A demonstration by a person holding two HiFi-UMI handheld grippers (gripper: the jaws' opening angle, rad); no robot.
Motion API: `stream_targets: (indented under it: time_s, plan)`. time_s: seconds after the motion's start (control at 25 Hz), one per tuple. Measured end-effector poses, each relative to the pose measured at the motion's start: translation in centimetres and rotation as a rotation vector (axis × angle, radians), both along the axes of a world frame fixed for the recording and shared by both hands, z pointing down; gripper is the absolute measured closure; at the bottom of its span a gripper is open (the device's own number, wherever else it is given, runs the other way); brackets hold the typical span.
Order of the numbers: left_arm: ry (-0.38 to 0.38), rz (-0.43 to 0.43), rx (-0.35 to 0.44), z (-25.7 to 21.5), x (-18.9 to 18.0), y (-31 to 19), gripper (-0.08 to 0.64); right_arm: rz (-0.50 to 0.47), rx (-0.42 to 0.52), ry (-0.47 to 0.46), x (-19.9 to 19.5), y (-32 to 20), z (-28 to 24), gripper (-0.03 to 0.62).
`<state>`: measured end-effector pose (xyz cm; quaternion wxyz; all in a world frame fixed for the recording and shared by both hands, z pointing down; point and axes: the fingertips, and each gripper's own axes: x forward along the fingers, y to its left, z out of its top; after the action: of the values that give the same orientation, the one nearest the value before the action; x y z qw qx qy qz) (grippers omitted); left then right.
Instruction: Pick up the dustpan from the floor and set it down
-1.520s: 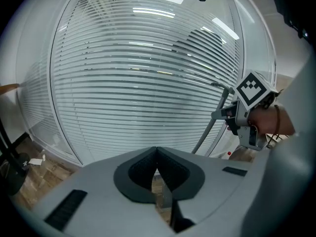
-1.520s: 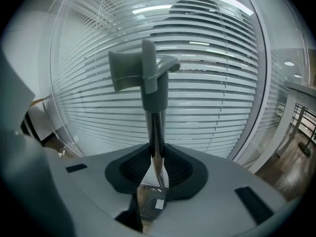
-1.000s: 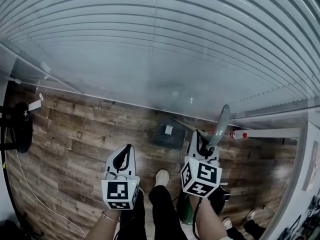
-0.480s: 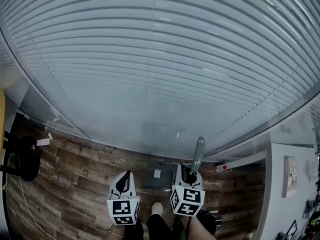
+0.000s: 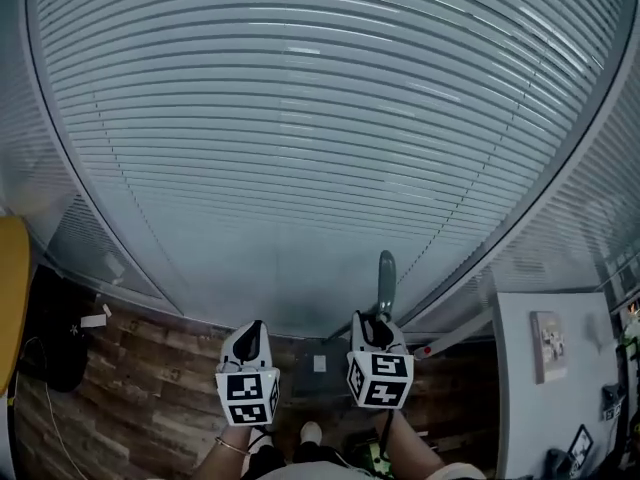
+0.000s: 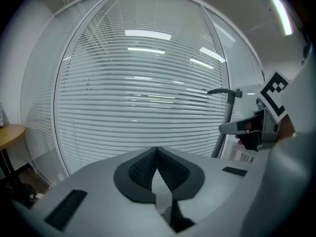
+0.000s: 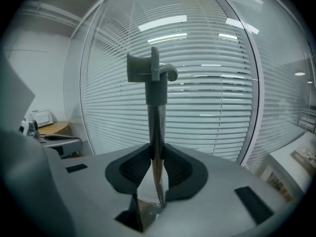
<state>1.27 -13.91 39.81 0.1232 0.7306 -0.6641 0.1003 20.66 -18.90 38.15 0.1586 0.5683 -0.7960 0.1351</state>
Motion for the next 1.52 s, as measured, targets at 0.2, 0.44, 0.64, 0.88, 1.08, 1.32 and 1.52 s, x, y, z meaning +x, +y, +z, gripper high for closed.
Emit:
stream_targets:
  time_s: [0.2, 0.44, 0.64, 0.88, 1.08, 1.32, 1.52]
  plan:
    - [-0.017, 0.014, 0.043, -2.5, 1.4, -0.5, 0.543, -0.01, 0.033, 0.019, 1.2, -0.2, -2.1, 0.494]
    - [-0.029, -0.001, 0.042, -2.7, 2.3, -0.1, 0.543, -0.001, 0.044, 0.027, 3.1, 0.3, -2.6, 0.494]
    - [-0.042, -0.029, 0.044, -2.9, 0.8, -0.3, 0.543, -0.023, 0.037, 0.029, 1.7, 0.0, -2.1, 0.494]
    - [-0.026, -0.024, 0.061, -3.5, -1.4, -0.2, 0.543, -0.029, 0.042, 0.027, -0.9, 0.4, -2.2, 0.494]
    - [-0.016, 0.014, 0.092, -4.1, -4.8, -0.1, 0.543, 0.016, 0.049, 0.006, -4.0, 0.7, -2.7, 0.494]
    - [-0.031, 0.07, 0.125, -5.7, -12.1, -0.1, 0.543, 0.114, 0.076, 0.004, -9.0, 0.8, -3.7, 0.494]
    - [-0.034, 0.075, 0.134, -6.7, -18.8, 0.3, 0.543, 0.172, 0.112, -0.005, -13.1, 0.9, -5.5, 0.494]
